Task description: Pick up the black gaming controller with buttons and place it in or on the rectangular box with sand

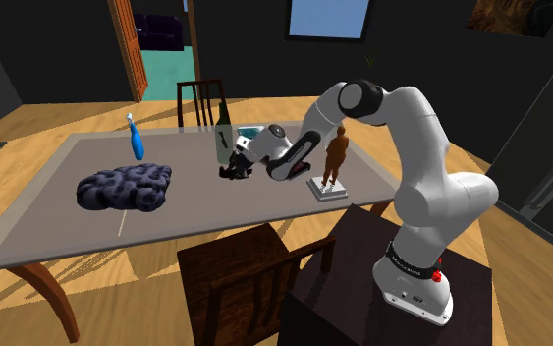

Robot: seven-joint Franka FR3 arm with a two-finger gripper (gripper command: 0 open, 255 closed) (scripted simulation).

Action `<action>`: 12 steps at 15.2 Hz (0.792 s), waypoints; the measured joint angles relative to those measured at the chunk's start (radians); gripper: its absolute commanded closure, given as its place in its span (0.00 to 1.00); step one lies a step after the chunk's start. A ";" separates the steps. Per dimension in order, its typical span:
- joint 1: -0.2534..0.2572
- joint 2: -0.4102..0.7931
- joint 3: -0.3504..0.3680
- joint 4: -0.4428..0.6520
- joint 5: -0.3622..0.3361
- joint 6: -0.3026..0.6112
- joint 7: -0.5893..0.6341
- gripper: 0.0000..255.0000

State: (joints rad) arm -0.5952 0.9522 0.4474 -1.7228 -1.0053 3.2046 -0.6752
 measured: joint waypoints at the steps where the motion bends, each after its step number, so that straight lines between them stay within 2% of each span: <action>1: -0.012 -0.011 0.013 -0.010 0.002 -0.008 -0.004 1.00; 12: -0.138 -0.101 0.172 -0.081 0.045 -0.110 -0.069 1.00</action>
State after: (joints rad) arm -0.7328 0.8507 0.6190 -1.8043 -0.9605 3.0942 -0.7444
